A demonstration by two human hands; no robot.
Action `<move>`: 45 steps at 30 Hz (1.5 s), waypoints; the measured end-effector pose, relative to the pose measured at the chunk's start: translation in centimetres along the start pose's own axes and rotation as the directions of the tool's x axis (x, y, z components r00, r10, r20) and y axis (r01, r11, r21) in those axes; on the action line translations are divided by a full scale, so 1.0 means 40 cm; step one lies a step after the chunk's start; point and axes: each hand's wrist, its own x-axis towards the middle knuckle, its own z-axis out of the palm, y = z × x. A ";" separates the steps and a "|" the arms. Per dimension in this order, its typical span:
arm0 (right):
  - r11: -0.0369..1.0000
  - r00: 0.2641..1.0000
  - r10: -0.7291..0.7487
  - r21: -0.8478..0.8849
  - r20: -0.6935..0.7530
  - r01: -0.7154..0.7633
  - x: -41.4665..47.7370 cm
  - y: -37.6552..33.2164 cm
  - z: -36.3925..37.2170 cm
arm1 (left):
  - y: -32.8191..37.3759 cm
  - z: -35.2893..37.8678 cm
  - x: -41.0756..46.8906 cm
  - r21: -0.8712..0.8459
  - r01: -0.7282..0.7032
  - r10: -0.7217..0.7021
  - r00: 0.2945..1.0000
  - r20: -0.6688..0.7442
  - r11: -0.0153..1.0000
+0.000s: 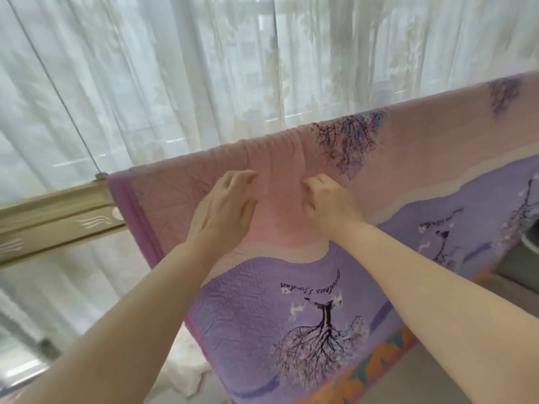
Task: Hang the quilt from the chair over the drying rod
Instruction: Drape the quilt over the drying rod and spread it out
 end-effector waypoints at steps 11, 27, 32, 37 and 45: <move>0.990 0.989 -0.119 0.083 0.090 0.112 -0.077 -0.387 0.068 | -0.300 -0.135 -0.344 -0.020 0.646 -0.646 0.763 0.007 0.763; 0.998 0.999 -0.009 -0.069 0.042 0.011 -0.142 -0.610 0.150 | -0.389 -0.073 -0.323 -0.532 0.738 -0.510 0.673 0.535 0.416; 0.987 0.994 0.106 -0.121 -0.035 -0.110 -0.174 -0.604 0.184 | -0.418 -0.046 -0.343 -0.563 0.707 -0.394 0.707 0.588 0.428; 0.982 0.985 0.170 -0.082 -0.010 -0.170 -0.209 -0.593 0.173 | -0.428 -0.029 -0.367 -0.563 0.704 -0.457 0.710 0.536 0.433; 0.941 0.925 0.339 -0.046 0.170 -0.337 -0.317 -0.566 0.251 | -0.413 -0.094 -0.316 -0.774 0.586 -0.507 0.756 0.414 0.242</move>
